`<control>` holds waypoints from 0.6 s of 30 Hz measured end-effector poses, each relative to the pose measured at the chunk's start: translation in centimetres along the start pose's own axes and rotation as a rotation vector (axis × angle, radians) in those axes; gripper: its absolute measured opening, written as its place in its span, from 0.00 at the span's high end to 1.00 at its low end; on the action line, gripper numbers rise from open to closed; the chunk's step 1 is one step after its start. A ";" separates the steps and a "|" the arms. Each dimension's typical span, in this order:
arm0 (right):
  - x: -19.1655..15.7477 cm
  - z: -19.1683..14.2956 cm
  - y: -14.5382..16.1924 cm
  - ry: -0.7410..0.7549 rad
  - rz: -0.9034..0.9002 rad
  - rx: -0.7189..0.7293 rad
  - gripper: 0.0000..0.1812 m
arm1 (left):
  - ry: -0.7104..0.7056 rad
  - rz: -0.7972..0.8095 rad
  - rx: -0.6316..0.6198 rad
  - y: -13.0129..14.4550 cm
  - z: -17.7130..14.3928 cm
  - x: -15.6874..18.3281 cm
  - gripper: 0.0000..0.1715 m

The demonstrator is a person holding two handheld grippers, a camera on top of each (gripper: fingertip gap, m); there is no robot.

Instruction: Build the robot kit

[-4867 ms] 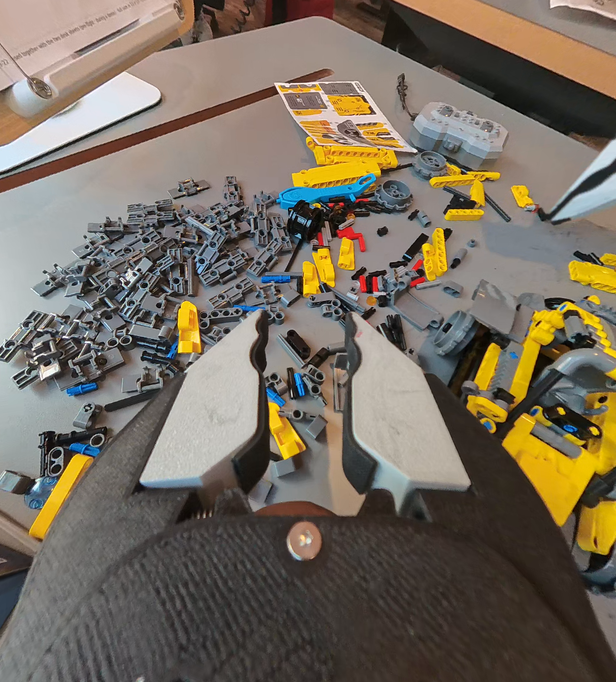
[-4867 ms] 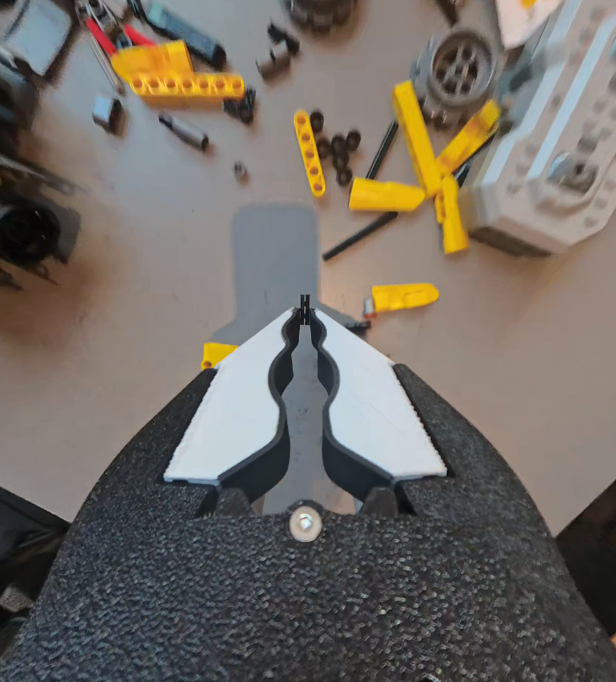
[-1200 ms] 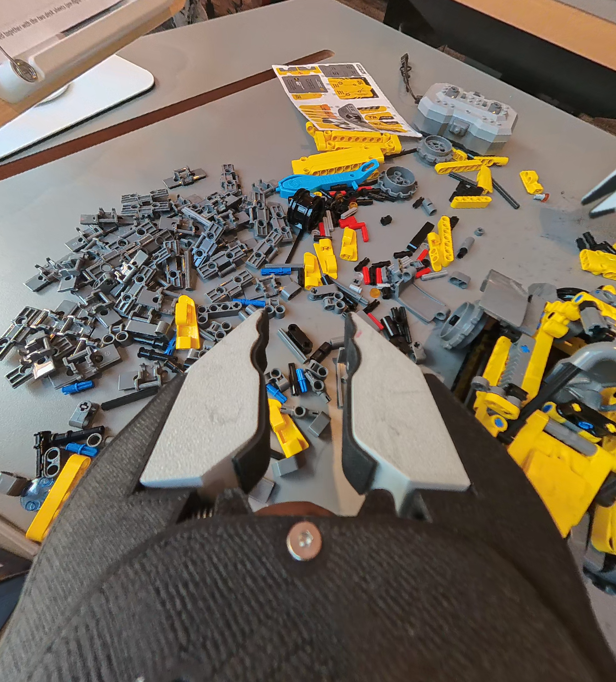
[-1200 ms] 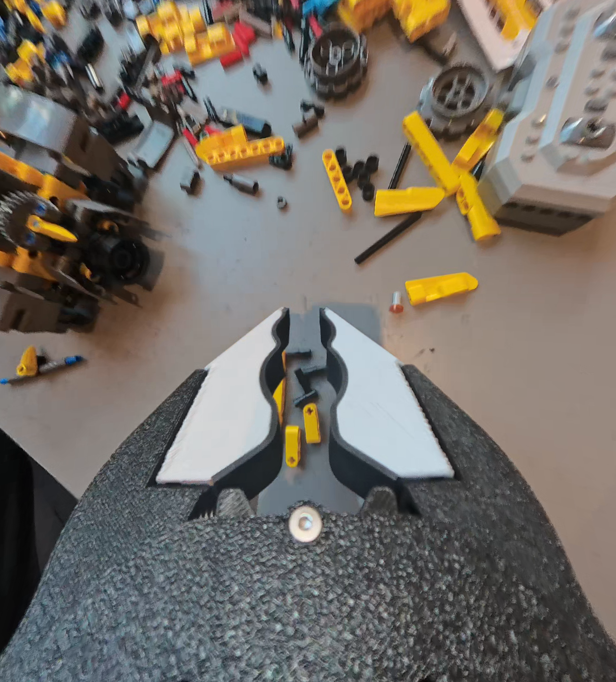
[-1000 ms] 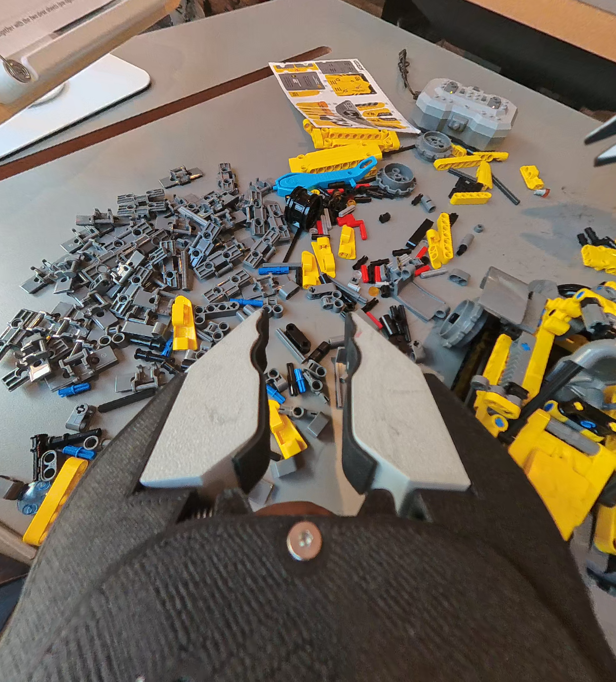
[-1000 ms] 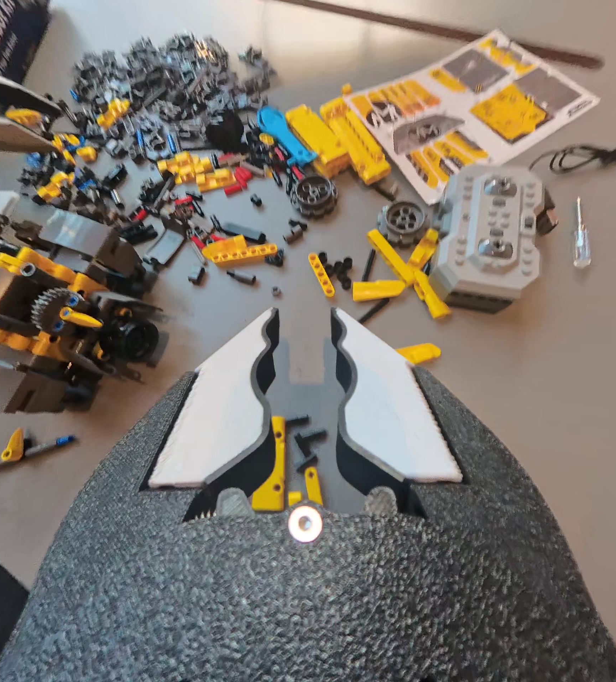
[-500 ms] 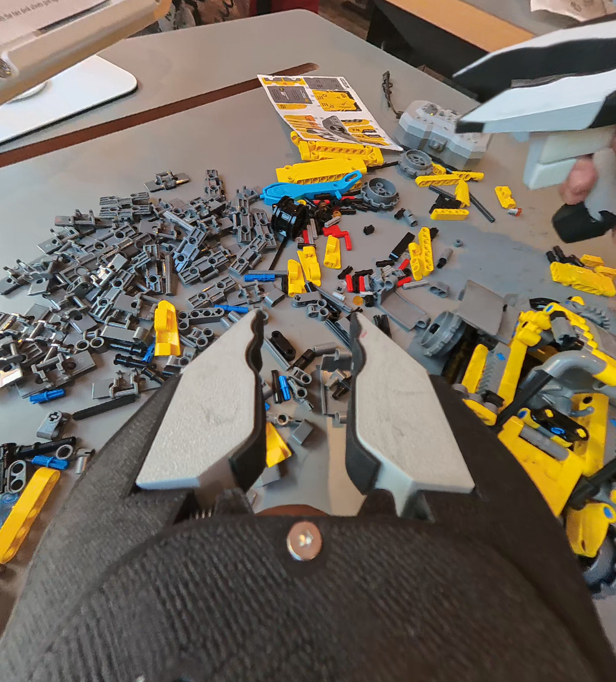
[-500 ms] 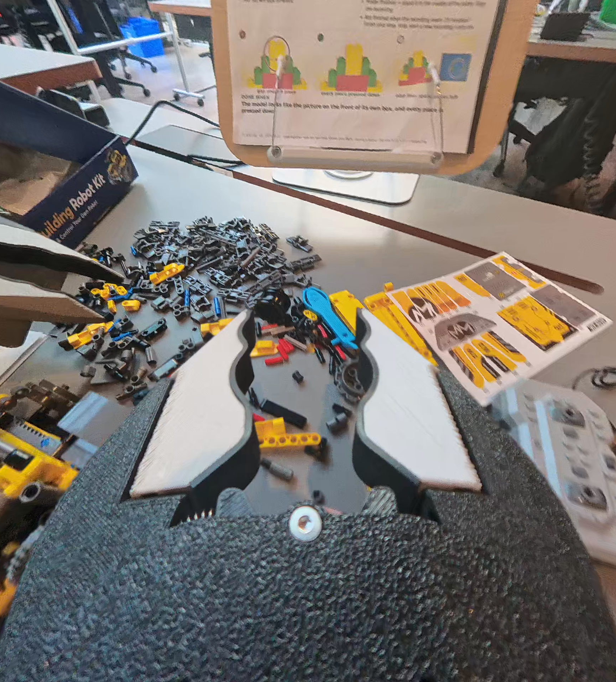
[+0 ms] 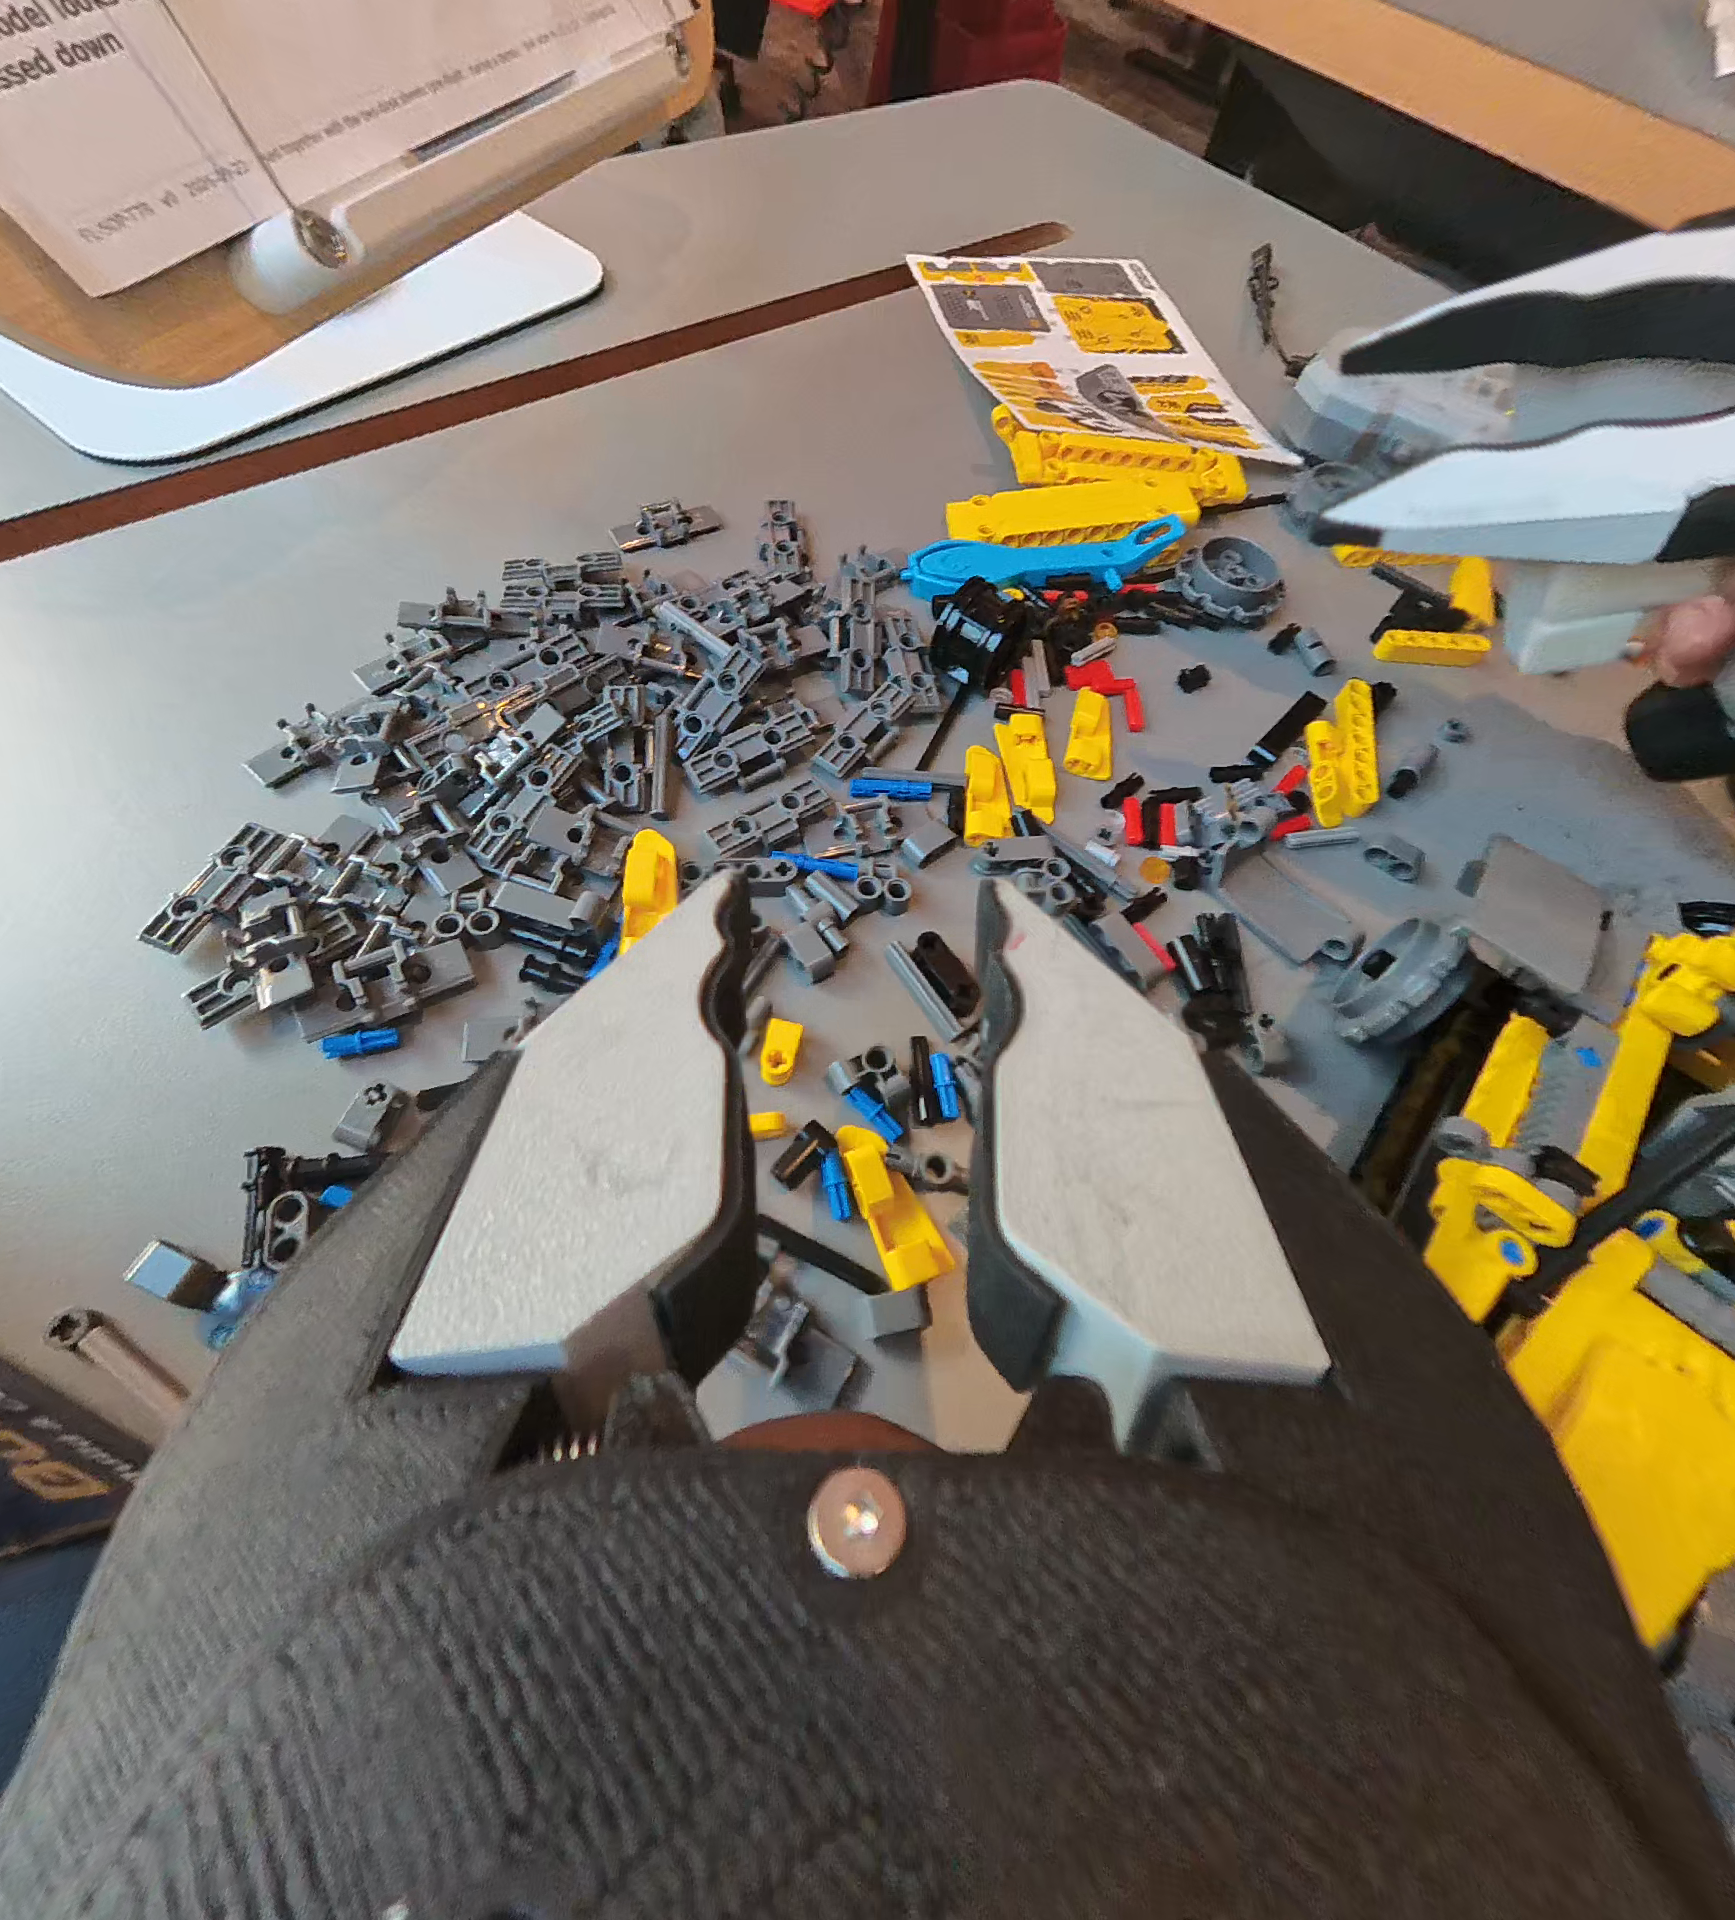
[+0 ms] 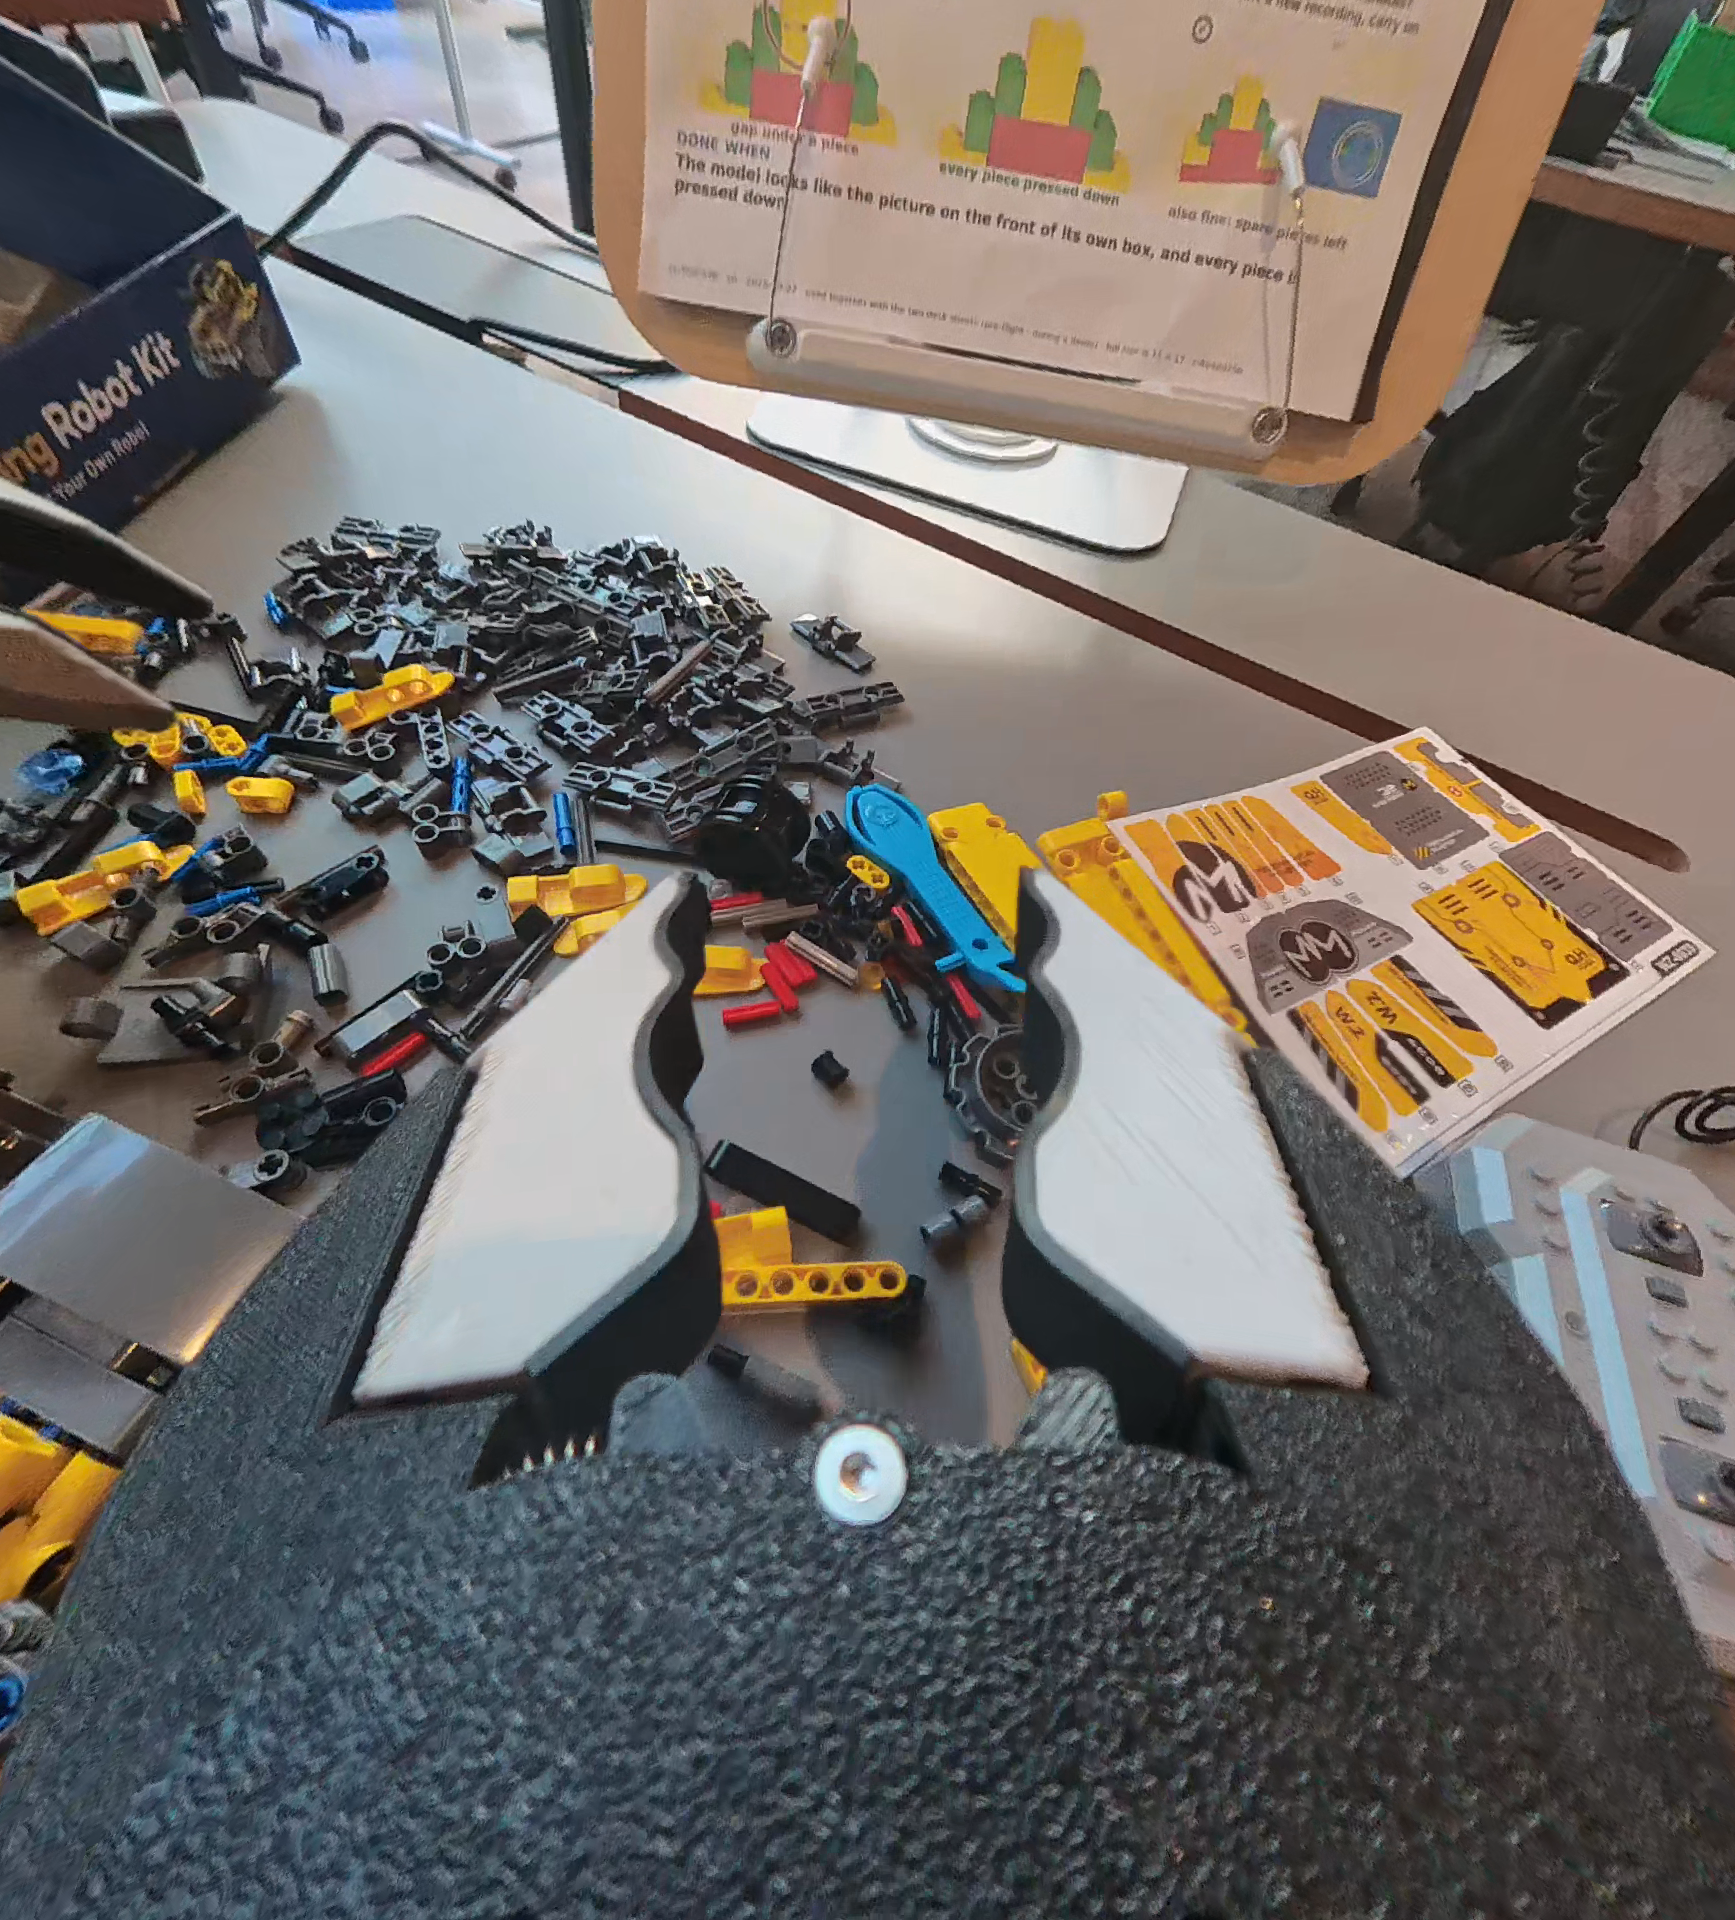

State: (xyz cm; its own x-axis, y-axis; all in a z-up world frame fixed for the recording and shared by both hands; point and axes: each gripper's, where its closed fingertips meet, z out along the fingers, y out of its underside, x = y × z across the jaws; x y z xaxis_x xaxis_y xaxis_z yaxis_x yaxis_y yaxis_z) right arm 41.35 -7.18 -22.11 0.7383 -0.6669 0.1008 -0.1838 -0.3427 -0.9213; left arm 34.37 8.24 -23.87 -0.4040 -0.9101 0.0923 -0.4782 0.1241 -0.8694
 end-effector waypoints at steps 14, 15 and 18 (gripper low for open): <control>-0.4 -0.7 -0.5 0.038 -0.032 0.019 0.91 | 0.091 0.090 -0.059 0.9 -0.8 0.8 0.93; -0.4 -0.7 -0.5 0.034 -0.029 0.019 0.91 | 0.094 0.114 -0.100 1.6 -0.6 0.9 0.93; -0.8 -0.7 -0.8 0.015 -0.019 0.030 0.92 | 0.073 0.159 -0.236 3.0 -0.6 0.1 0.89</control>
State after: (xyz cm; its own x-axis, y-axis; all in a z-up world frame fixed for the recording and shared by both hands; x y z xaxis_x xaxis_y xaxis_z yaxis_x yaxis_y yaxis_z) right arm 40.46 -6.86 -21.15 0.7315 -0.6705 0.1237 -0.1500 -0.3352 -0.9301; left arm 32.39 8.77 -26.18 -0.5392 -0.8422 0.0059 -0.5693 0.3593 -0.7394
